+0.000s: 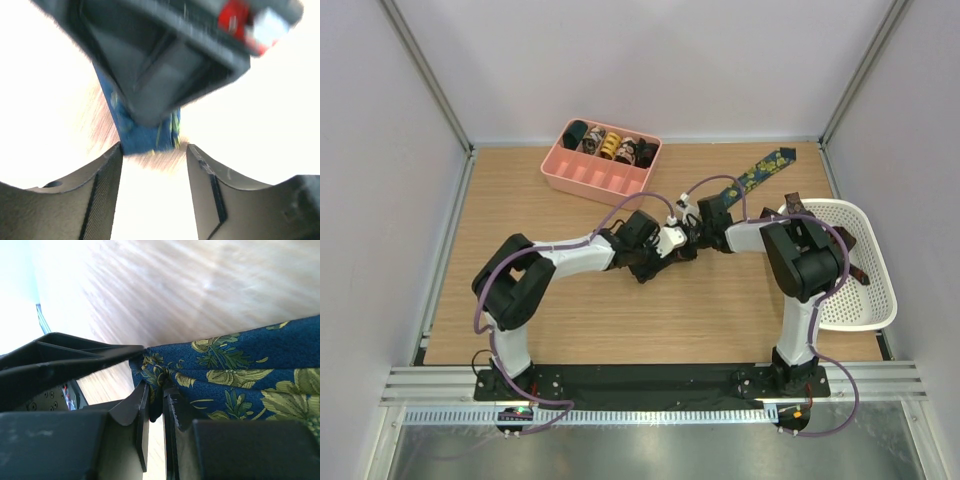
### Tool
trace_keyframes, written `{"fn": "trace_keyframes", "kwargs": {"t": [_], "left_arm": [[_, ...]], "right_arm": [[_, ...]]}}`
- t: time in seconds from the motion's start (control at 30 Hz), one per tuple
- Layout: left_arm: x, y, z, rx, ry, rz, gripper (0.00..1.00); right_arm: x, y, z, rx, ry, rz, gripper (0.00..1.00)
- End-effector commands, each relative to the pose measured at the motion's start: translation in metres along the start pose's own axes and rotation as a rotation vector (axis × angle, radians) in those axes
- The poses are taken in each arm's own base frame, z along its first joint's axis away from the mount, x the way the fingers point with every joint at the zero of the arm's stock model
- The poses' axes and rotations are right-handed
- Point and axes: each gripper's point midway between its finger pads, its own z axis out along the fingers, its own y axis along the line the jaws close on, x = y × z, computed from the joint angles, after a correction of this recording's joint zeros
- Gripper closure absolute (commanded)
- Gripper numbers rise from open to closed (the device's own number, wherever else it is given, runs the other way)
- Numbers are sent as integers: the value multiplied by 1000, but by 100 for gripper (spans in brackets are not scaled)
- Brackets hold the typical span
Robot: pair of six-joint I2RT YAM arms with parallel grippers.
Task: Roll the ties
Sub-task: Roll the tie
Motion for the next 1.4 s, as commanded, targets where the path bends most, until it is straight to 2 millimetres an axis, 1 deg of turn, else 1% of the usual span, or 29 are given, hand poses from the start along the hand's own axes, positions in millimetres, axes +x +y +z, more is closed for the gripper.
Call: {"fn": "trace_keyframes", "kwargs": {"t": [0.0, 0.2, 0.23, 0.37, 0.43, 0.53, 0.57, 0.73, 0.77, 0.8, 0.83, 0.9, 0.93, 1.0, 1.03, 1.1, 1.17, 1.27, 1.3, 1.37], "left_arm": [[0, 2, -5, -1, 21, -15, 44], [-16, 5, -7, -1, -22, -6, 39], [-23, 7, -7, -6, -34, -1, 39], [-36, 8, -7, 6, -56, 8, 32], [-42, 11, -4, 2, -63, 17, 29], [-40, 11, 5, 22, -38, 20, 29], [-43, 12, 5, 22, -35, 23, 29], [-36, 13, 18, 38, -3, 25, 30], [-32, 12, 23, 48, 11, 23, 31], [-34, 12, 23, 53, 8, 19, 32], [-30, 15, 25, 55, 17, 8, 34], [-27, 13, 28, 80, 23, -3, 37], [-25, 13, 29, 86, 26, -4, 44], [-21, 11, 30, 100, 38, -6, 54], [-19, 10, 31, 104, 43, -5, 61], [-15, 11, 30, 97, 56, -7, 69], [-9, 8, 28, 103, 77, -13, 70], [-1, 5, 26, 102, 93, -25, 73], [0, 6, 25, 100, 94, -29, 74], [7, 2, 25, 106, 108, -37, 73]], "right_arm": [[10, -64, 0, 217, 2, 49, 99], [13, -62, 1, 197, 15, 41, 99], [11, -60, 0, 190, 9, 36, 99], [12, -58, -1, 182, 2, 32, 99], [12, -58, 0, 172, 0, 33, 99], [10, -55, 0, 164, -8, 27, 99], [9, -55, 0, 163, -10, 27, 99], [9, -52, 0, 149, -13, 26, 99], [9, -52, 0, 146, -14, 25, 99], [8, -51, 1, 145, -17, 25, 99], [9, -51, 1, 140, -16, 22, 99], [9, -52, 1, 142, -18, 26, 99], [11, -52, 1, 143, -14, 30, 99], [11, -52, 1, 144, -16, 29, 97], [10, -52, 0, 143, -17, 33, 93], [9, -52, -1, 150, -26, 33, 92], [7, -48, -4, 150, -34, 29, 89], [0, -42, -8, 153, -53, 32, 81], [-2, -41, -9, 158, -63, 31, 72], [-7, -36, -13, 158, -77, 30, 70]]}}
